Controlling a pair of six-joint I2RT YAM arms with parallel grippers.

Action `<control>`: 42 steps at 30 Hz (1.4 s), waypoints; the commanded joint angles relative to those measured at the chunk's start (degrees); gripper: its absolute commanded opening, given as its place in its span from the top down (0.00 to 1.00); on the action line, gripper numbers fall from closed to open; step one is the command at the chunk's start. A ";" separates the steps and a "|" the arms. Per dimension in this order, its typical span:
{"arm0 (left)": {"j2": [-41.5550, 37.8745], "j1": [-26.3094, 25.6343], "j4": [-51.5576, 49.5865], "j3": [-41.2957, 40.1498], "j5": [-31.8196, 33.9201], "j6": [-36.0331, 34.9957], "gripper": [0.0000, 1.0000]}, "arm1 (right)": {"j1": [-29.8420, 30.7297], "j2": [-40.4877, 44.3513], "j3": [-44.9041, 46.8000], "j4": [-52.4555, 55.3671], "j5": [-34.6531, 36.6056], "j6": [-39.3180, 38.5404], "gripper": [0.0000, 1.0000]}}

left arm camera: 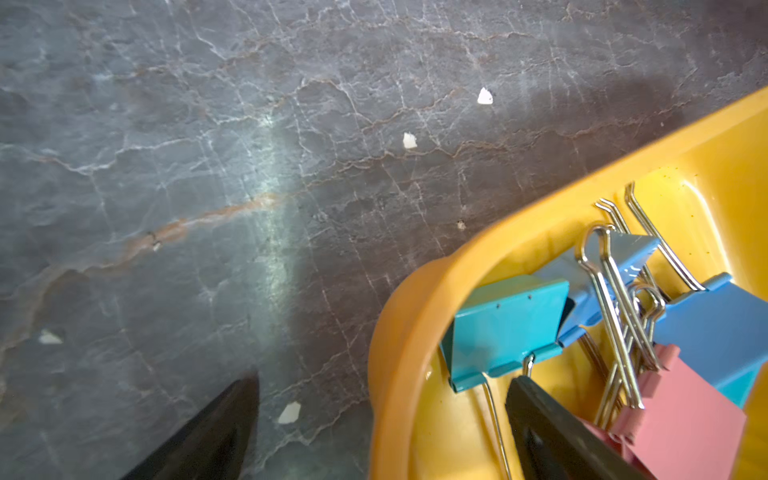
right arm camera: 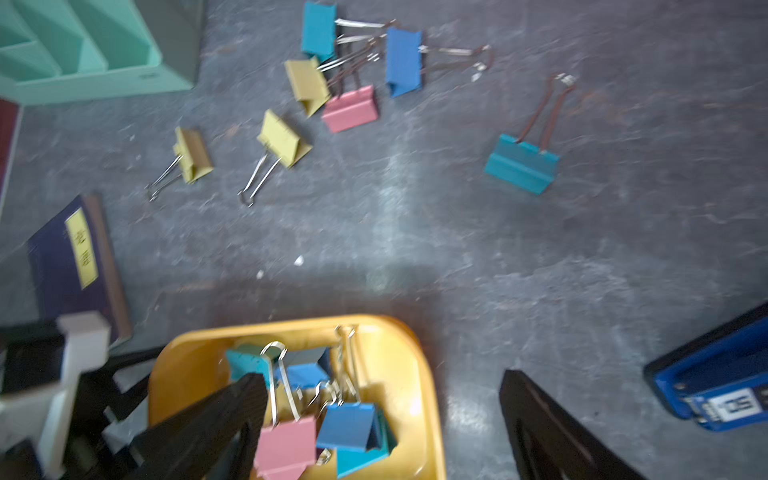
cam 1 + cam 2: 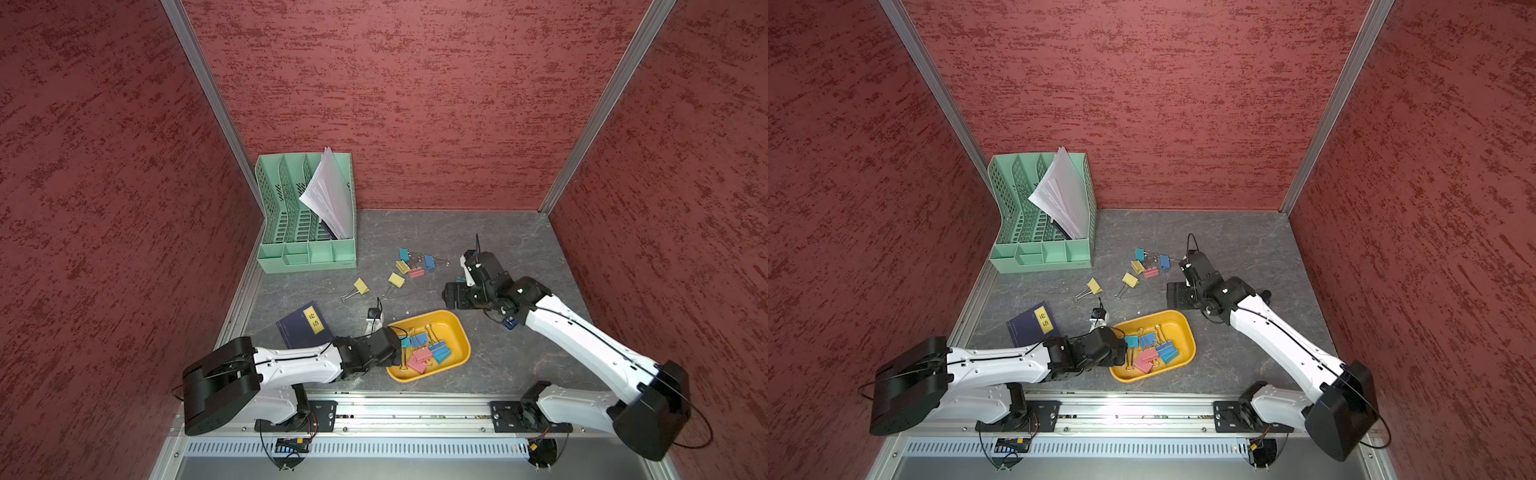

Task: Put the binder clips in the storage box
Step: Pick up the binder clip at the center of the board.

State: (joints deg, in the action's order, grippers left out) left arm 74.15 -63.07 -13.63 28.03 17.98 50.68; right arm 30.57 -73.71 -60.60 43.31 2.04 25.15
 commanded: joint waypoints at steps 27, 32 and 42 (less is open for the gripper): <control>3.05 0.29 -0.17 -2.94 -3.08 0.52 0.01 | -12.39 -35.92 -13.13 -7.80 4.23 1.13 0.07; 3.01 0.30 -0.35 -3.05 -3.06 0.58 0.02 | -12.61 -37.89 -14.43 -7.54 5.18 1.18 0.10; 2.29 0.27 -0.79 -3.76 -2.95 0.80 0.02 | -12.77 -38.22 -13.17 -7.96 7.31 1.91 0.34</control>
State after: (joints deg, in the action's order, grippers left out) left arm 74.83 -63.00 -10.20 27.40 18.20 50.68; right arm 18.41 -112.16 -74.35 35.75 6.92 26.22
